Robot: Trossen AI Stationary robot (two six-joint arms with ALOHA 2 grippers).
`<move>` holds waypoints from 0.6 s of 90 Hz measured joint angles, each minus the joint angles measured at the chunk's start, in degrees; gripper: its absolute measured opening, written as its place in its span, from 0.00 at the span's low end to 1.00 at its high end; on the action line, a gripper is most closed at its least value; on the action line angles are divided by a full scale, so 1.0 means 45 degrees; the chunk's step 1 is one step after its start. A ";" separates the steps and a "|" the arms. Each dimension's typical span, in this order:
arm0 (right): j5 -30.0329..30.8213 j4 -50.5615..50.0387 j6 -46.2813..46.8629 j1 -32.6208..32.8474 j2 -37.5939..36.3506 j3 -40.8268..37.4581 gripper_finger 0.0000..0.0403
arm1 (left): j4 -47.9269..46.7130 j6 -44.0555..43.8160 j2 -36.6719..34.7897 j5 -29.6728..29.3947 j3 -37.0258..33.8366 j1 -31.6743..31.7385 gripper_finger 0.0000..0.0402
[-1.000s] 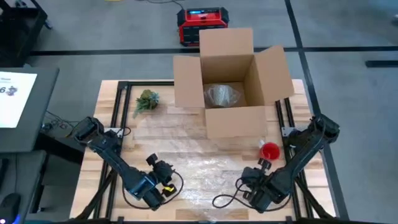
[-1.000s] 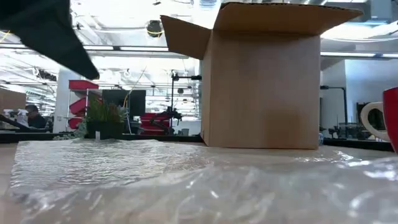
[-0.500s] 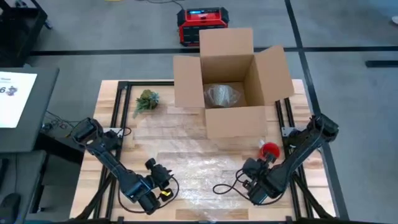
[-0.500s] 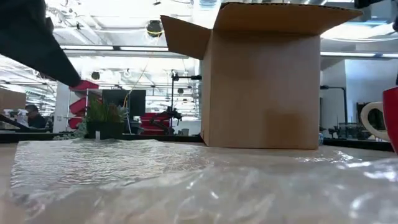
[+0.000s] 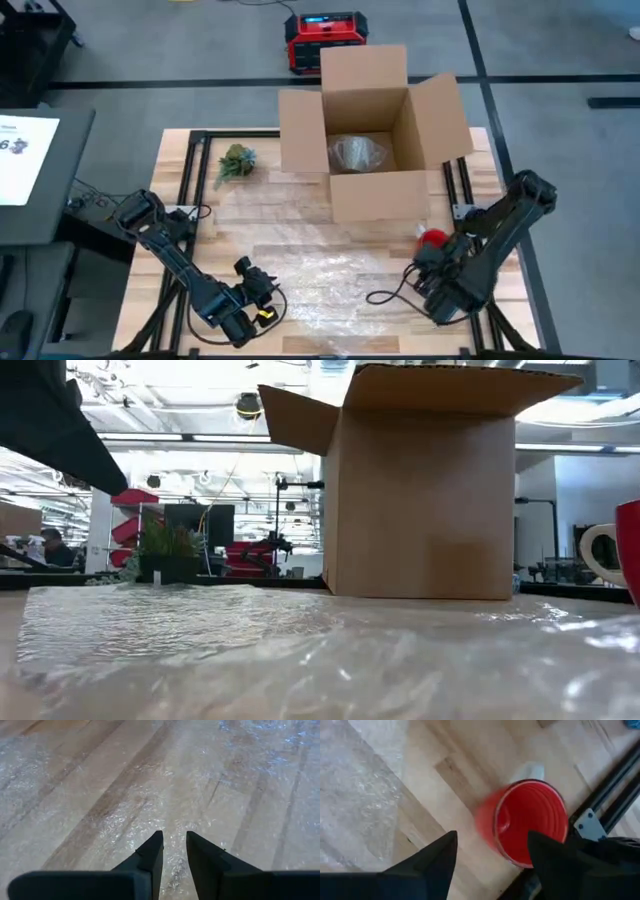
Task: Wrap mug
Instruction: Wrap the red mug with the transparent bubble wrap
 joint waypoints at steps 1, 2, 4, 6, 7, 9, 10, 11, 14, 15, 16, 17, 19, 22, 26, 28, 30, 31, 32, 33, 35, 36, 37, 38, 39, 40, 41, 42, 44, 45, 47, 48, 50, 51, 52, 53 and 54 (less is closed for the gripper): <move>-0.0067 -0.0038 0.0031 -0.0012 -0.0079 -0.0068 0.58 | 0.0000 0.0036 0.0000 -0.0003 0.0000 0.0000 0.16; -0.0132 -0.0065 0.0059 -0.0035 -0.0167 -0.0145 0.58 | 0.0003 0.0039 0.0000 -0.0003 0.0000 0.0000 0.16; -0.0306 -0.0059 0.0099 -0.0074 -0.0351 -0.0309 0.58 | 0.0005 0.0066 0.0000 0.0002 0.0000 0.0000 0.16; -0.0442 -0.0002 0.0117 -0.0125 -0.0536 -0.0463 0.58 | 0.0000 0.0088 0.0000 -0.0003 0.0000 0.0000 0.16; -0.0484 0.0055 0.0119 -0.0145 -0.0626 -0.0545 0.58 | 0.0000 0.0085 0.0000 -0.0003 0.0000 0.0000 0.16; -0.0538 0.0247 0.0086 -0.0186 -0.0811 -0.0724 0.58 | -0.0002 0.0084 0.0000 -0.0003 0.0000 0.0000 0.16; -0.0558 0.0370 0.0055 -0.0212 -0.0903 -0.0813 0.58 | 0.0003 0.0084 0.0000 -0.0003 0.0000 0.0000 0.16; -0.0567 0.0543 0.0023 -0.0216 -0.0990 -0.0903 0.58 | 0.0003 0.0084 0.0000 -0.0004 0.0000 0.0000 0.16; -0.0601 0.1122 -0.0126 -0.0240 -0.1248 -0.1201 0.58 | 0.0000 0.0087 0.0000 -0.0008 0.0000 0.0000 0.16; -0.0607 0.1320 -0.0189 -0.0251 -0.1328 -0.1299 0.58 | 0.0000 0.0088 0.0000 -0.0008 0.0000 0.0000 0.16; -0.0611 0.1527 -0.0270 -0.0267 -0.1401 -0.1399 0.58 | 0.0000 0.0098 0.0000 -0.0010 0.0000 0.0000 0.16; -0.0617 0.1718 -0.0347 -0.0280 -0.1466 -0.1492 0.58 | 0.0000 0.0112 0.0000 -0.0012 0.0000 0.0000 0.16; -0.0634 0.2060 -0.0488 -0.0290 -0.1573 -0.1664 0.58 | 0.0000 0.0150 0.0000 -0.0008 0.0000 0.0004 0.16; -0.0670 0.2487 -0.0688 -0.0290 -0.1718 -0.1903 0.58 | 0.0000 0.0190 0.0000 -0.0008 0.0000 0.0000 0.16; -0.0791 0.2967 -0.0959 -0.0290 -0.1864 -0.2244 0.58 | -0.0003 0.0186 0.0000 -0.0012 0.0000 0.0000 0.16; -0.0846 0.3135 -0.1066 -0.0307 -0.1923 -0.2402 0.58 | -0.0001 0.0186 0.0000 -0.0012 0.0000 0.0000 0.16; -0.0926 0.3260 -0.1245 -0.0335 -0.1946 -0.2539 0.58 | 0.0000 0.0186 0.0000 -0.0012 0.0000 0.0000 0.16; -0.0968 0.3311 -0.1335 -0.0354 -0.1949 -0.2596 0.58 | 0.0000 0.0186 0.0000 -0.0012 0.0000 0.0000 0.16; -0.1003 0.3364 -0.1385 -0.0369 -0.1949 -0.2646 0.58 | -0.0002 0.0186 0.0000 -0.0012 0.0000 0.0000 0.16; -0.1036 0.3422 -0.1445 -0.0385 -0.1949 -0.2698 0.58 | -0.0005 0.0186 0.0000 -0.0012 0.0000 0.0000 0.16; -0.1085 0.3557 -0.1559 -0.0424 -0.1952 -0.2806 0.58 | -0.0003 0.0186 0.0000 -0.0012 0.0000 0.0000 0.16; -0.1098 0.3618 -0.1597 -0.0446 -0.1954 -0.2856 0.58 | -0.0001 0.0186 0.0000 -0.0012 0.0000 0.0000 0.16; -0.1104 0.3653 -0.1644 -0.0467 -0.1954 -0.2894 0.58 | -0.0003 0.0186 0.0000 -0.0012 0.0000 0.0000 0.16; -0.1102 0.3681 -0.1680 -0.0487 -0.1954 -0.2934 0.58 | -0.0005 0.0187 0.0000 -0.0012 0.0000 0.0000 0.16; -0.1096 0.3705 -0.1710 -0.0508 -0.1954 -0.2975 0.58 | -0.0005 0.0190 0.0000 -0.0012 0.0000 0.0000 0.16; -0.1096 0.3718 -0.1747 -0.0535 -0.1954 -0.3019 0.58 | -0.0005 0.0189 0.0000 -0.0012 0.0000 0.0000 0.16; -0.1096 0.3729 -0.1776 -0.0557 -0.1954 -0.3064 0.58 | -0.0005 0.0186 0.0000 -0.0012 0.0000 0.0000 0.16; -0.1096 0.3737 -0.1785 -0.0564 -0.1954 -0.3112 0.58 | -0.0005 0.0189 0.0000 -0.0012 0.0000 0.0000 0.16; -0.1092 0.3776 -0.1888 -0.0638 -0.1943 -0.3202 0.58 | -0.0005 0.0186 0.0000 -0.0012 0.0000 0.0000 0.16; -0.1095 0.3818 -0.1960 -0.0660 -0.1933 -0.3244 0.58 | -0.0005 0.0186 0.0000 -0.0010 0.0000 0.0000 0.16; -0.1101 0.3890 -0.2086 -0.0744 -0.1899 -0.3303 0.58 | -0.0003 0.0186 0.0000 -0.0008 0.0000 0.0000 0.16; -0.1101 0.3942 -0.2163 -0.0773 -0.1877 -0.3322 0.58 | -0.0004 0.0186 0.0000 -0.0008 0.0000 0.0000 0.16; -0.1103 0.4088 -0.2323 -0.0826 -0.1838 -0.3365 0.58 | -0.0001 0.0186 0.0000 -0.0008 0.0000 0.0000 0.16; -0.1107 0.4159 -0.2380 -0.0856 -0.1812 -0.3379 0.58 | 0.0001 0.0187 0.0000 -0.0008 0.0000 0.0000 0.16; -0.1112 0.4221 -0.2428 -0.0888 -0.1783 -0.3389 0.58 | 0.0004 0.0190 0.0000 -0.0008 0.0000 0.0000 0.16; -0.1136 0.4247 -0.2507 -0.0909 -0.1756 -0.3389 0.58 | 0.0002 0.0191 0.0000 -0.0008 0.0000 0.0000 0.16; -0.1157 0.4271 -0.2591 -0.0942 -0.1727 -0.3389 0.58 | 0.0000 0.0190 0.0000 -0.0008 0.0000 0.0000 0.16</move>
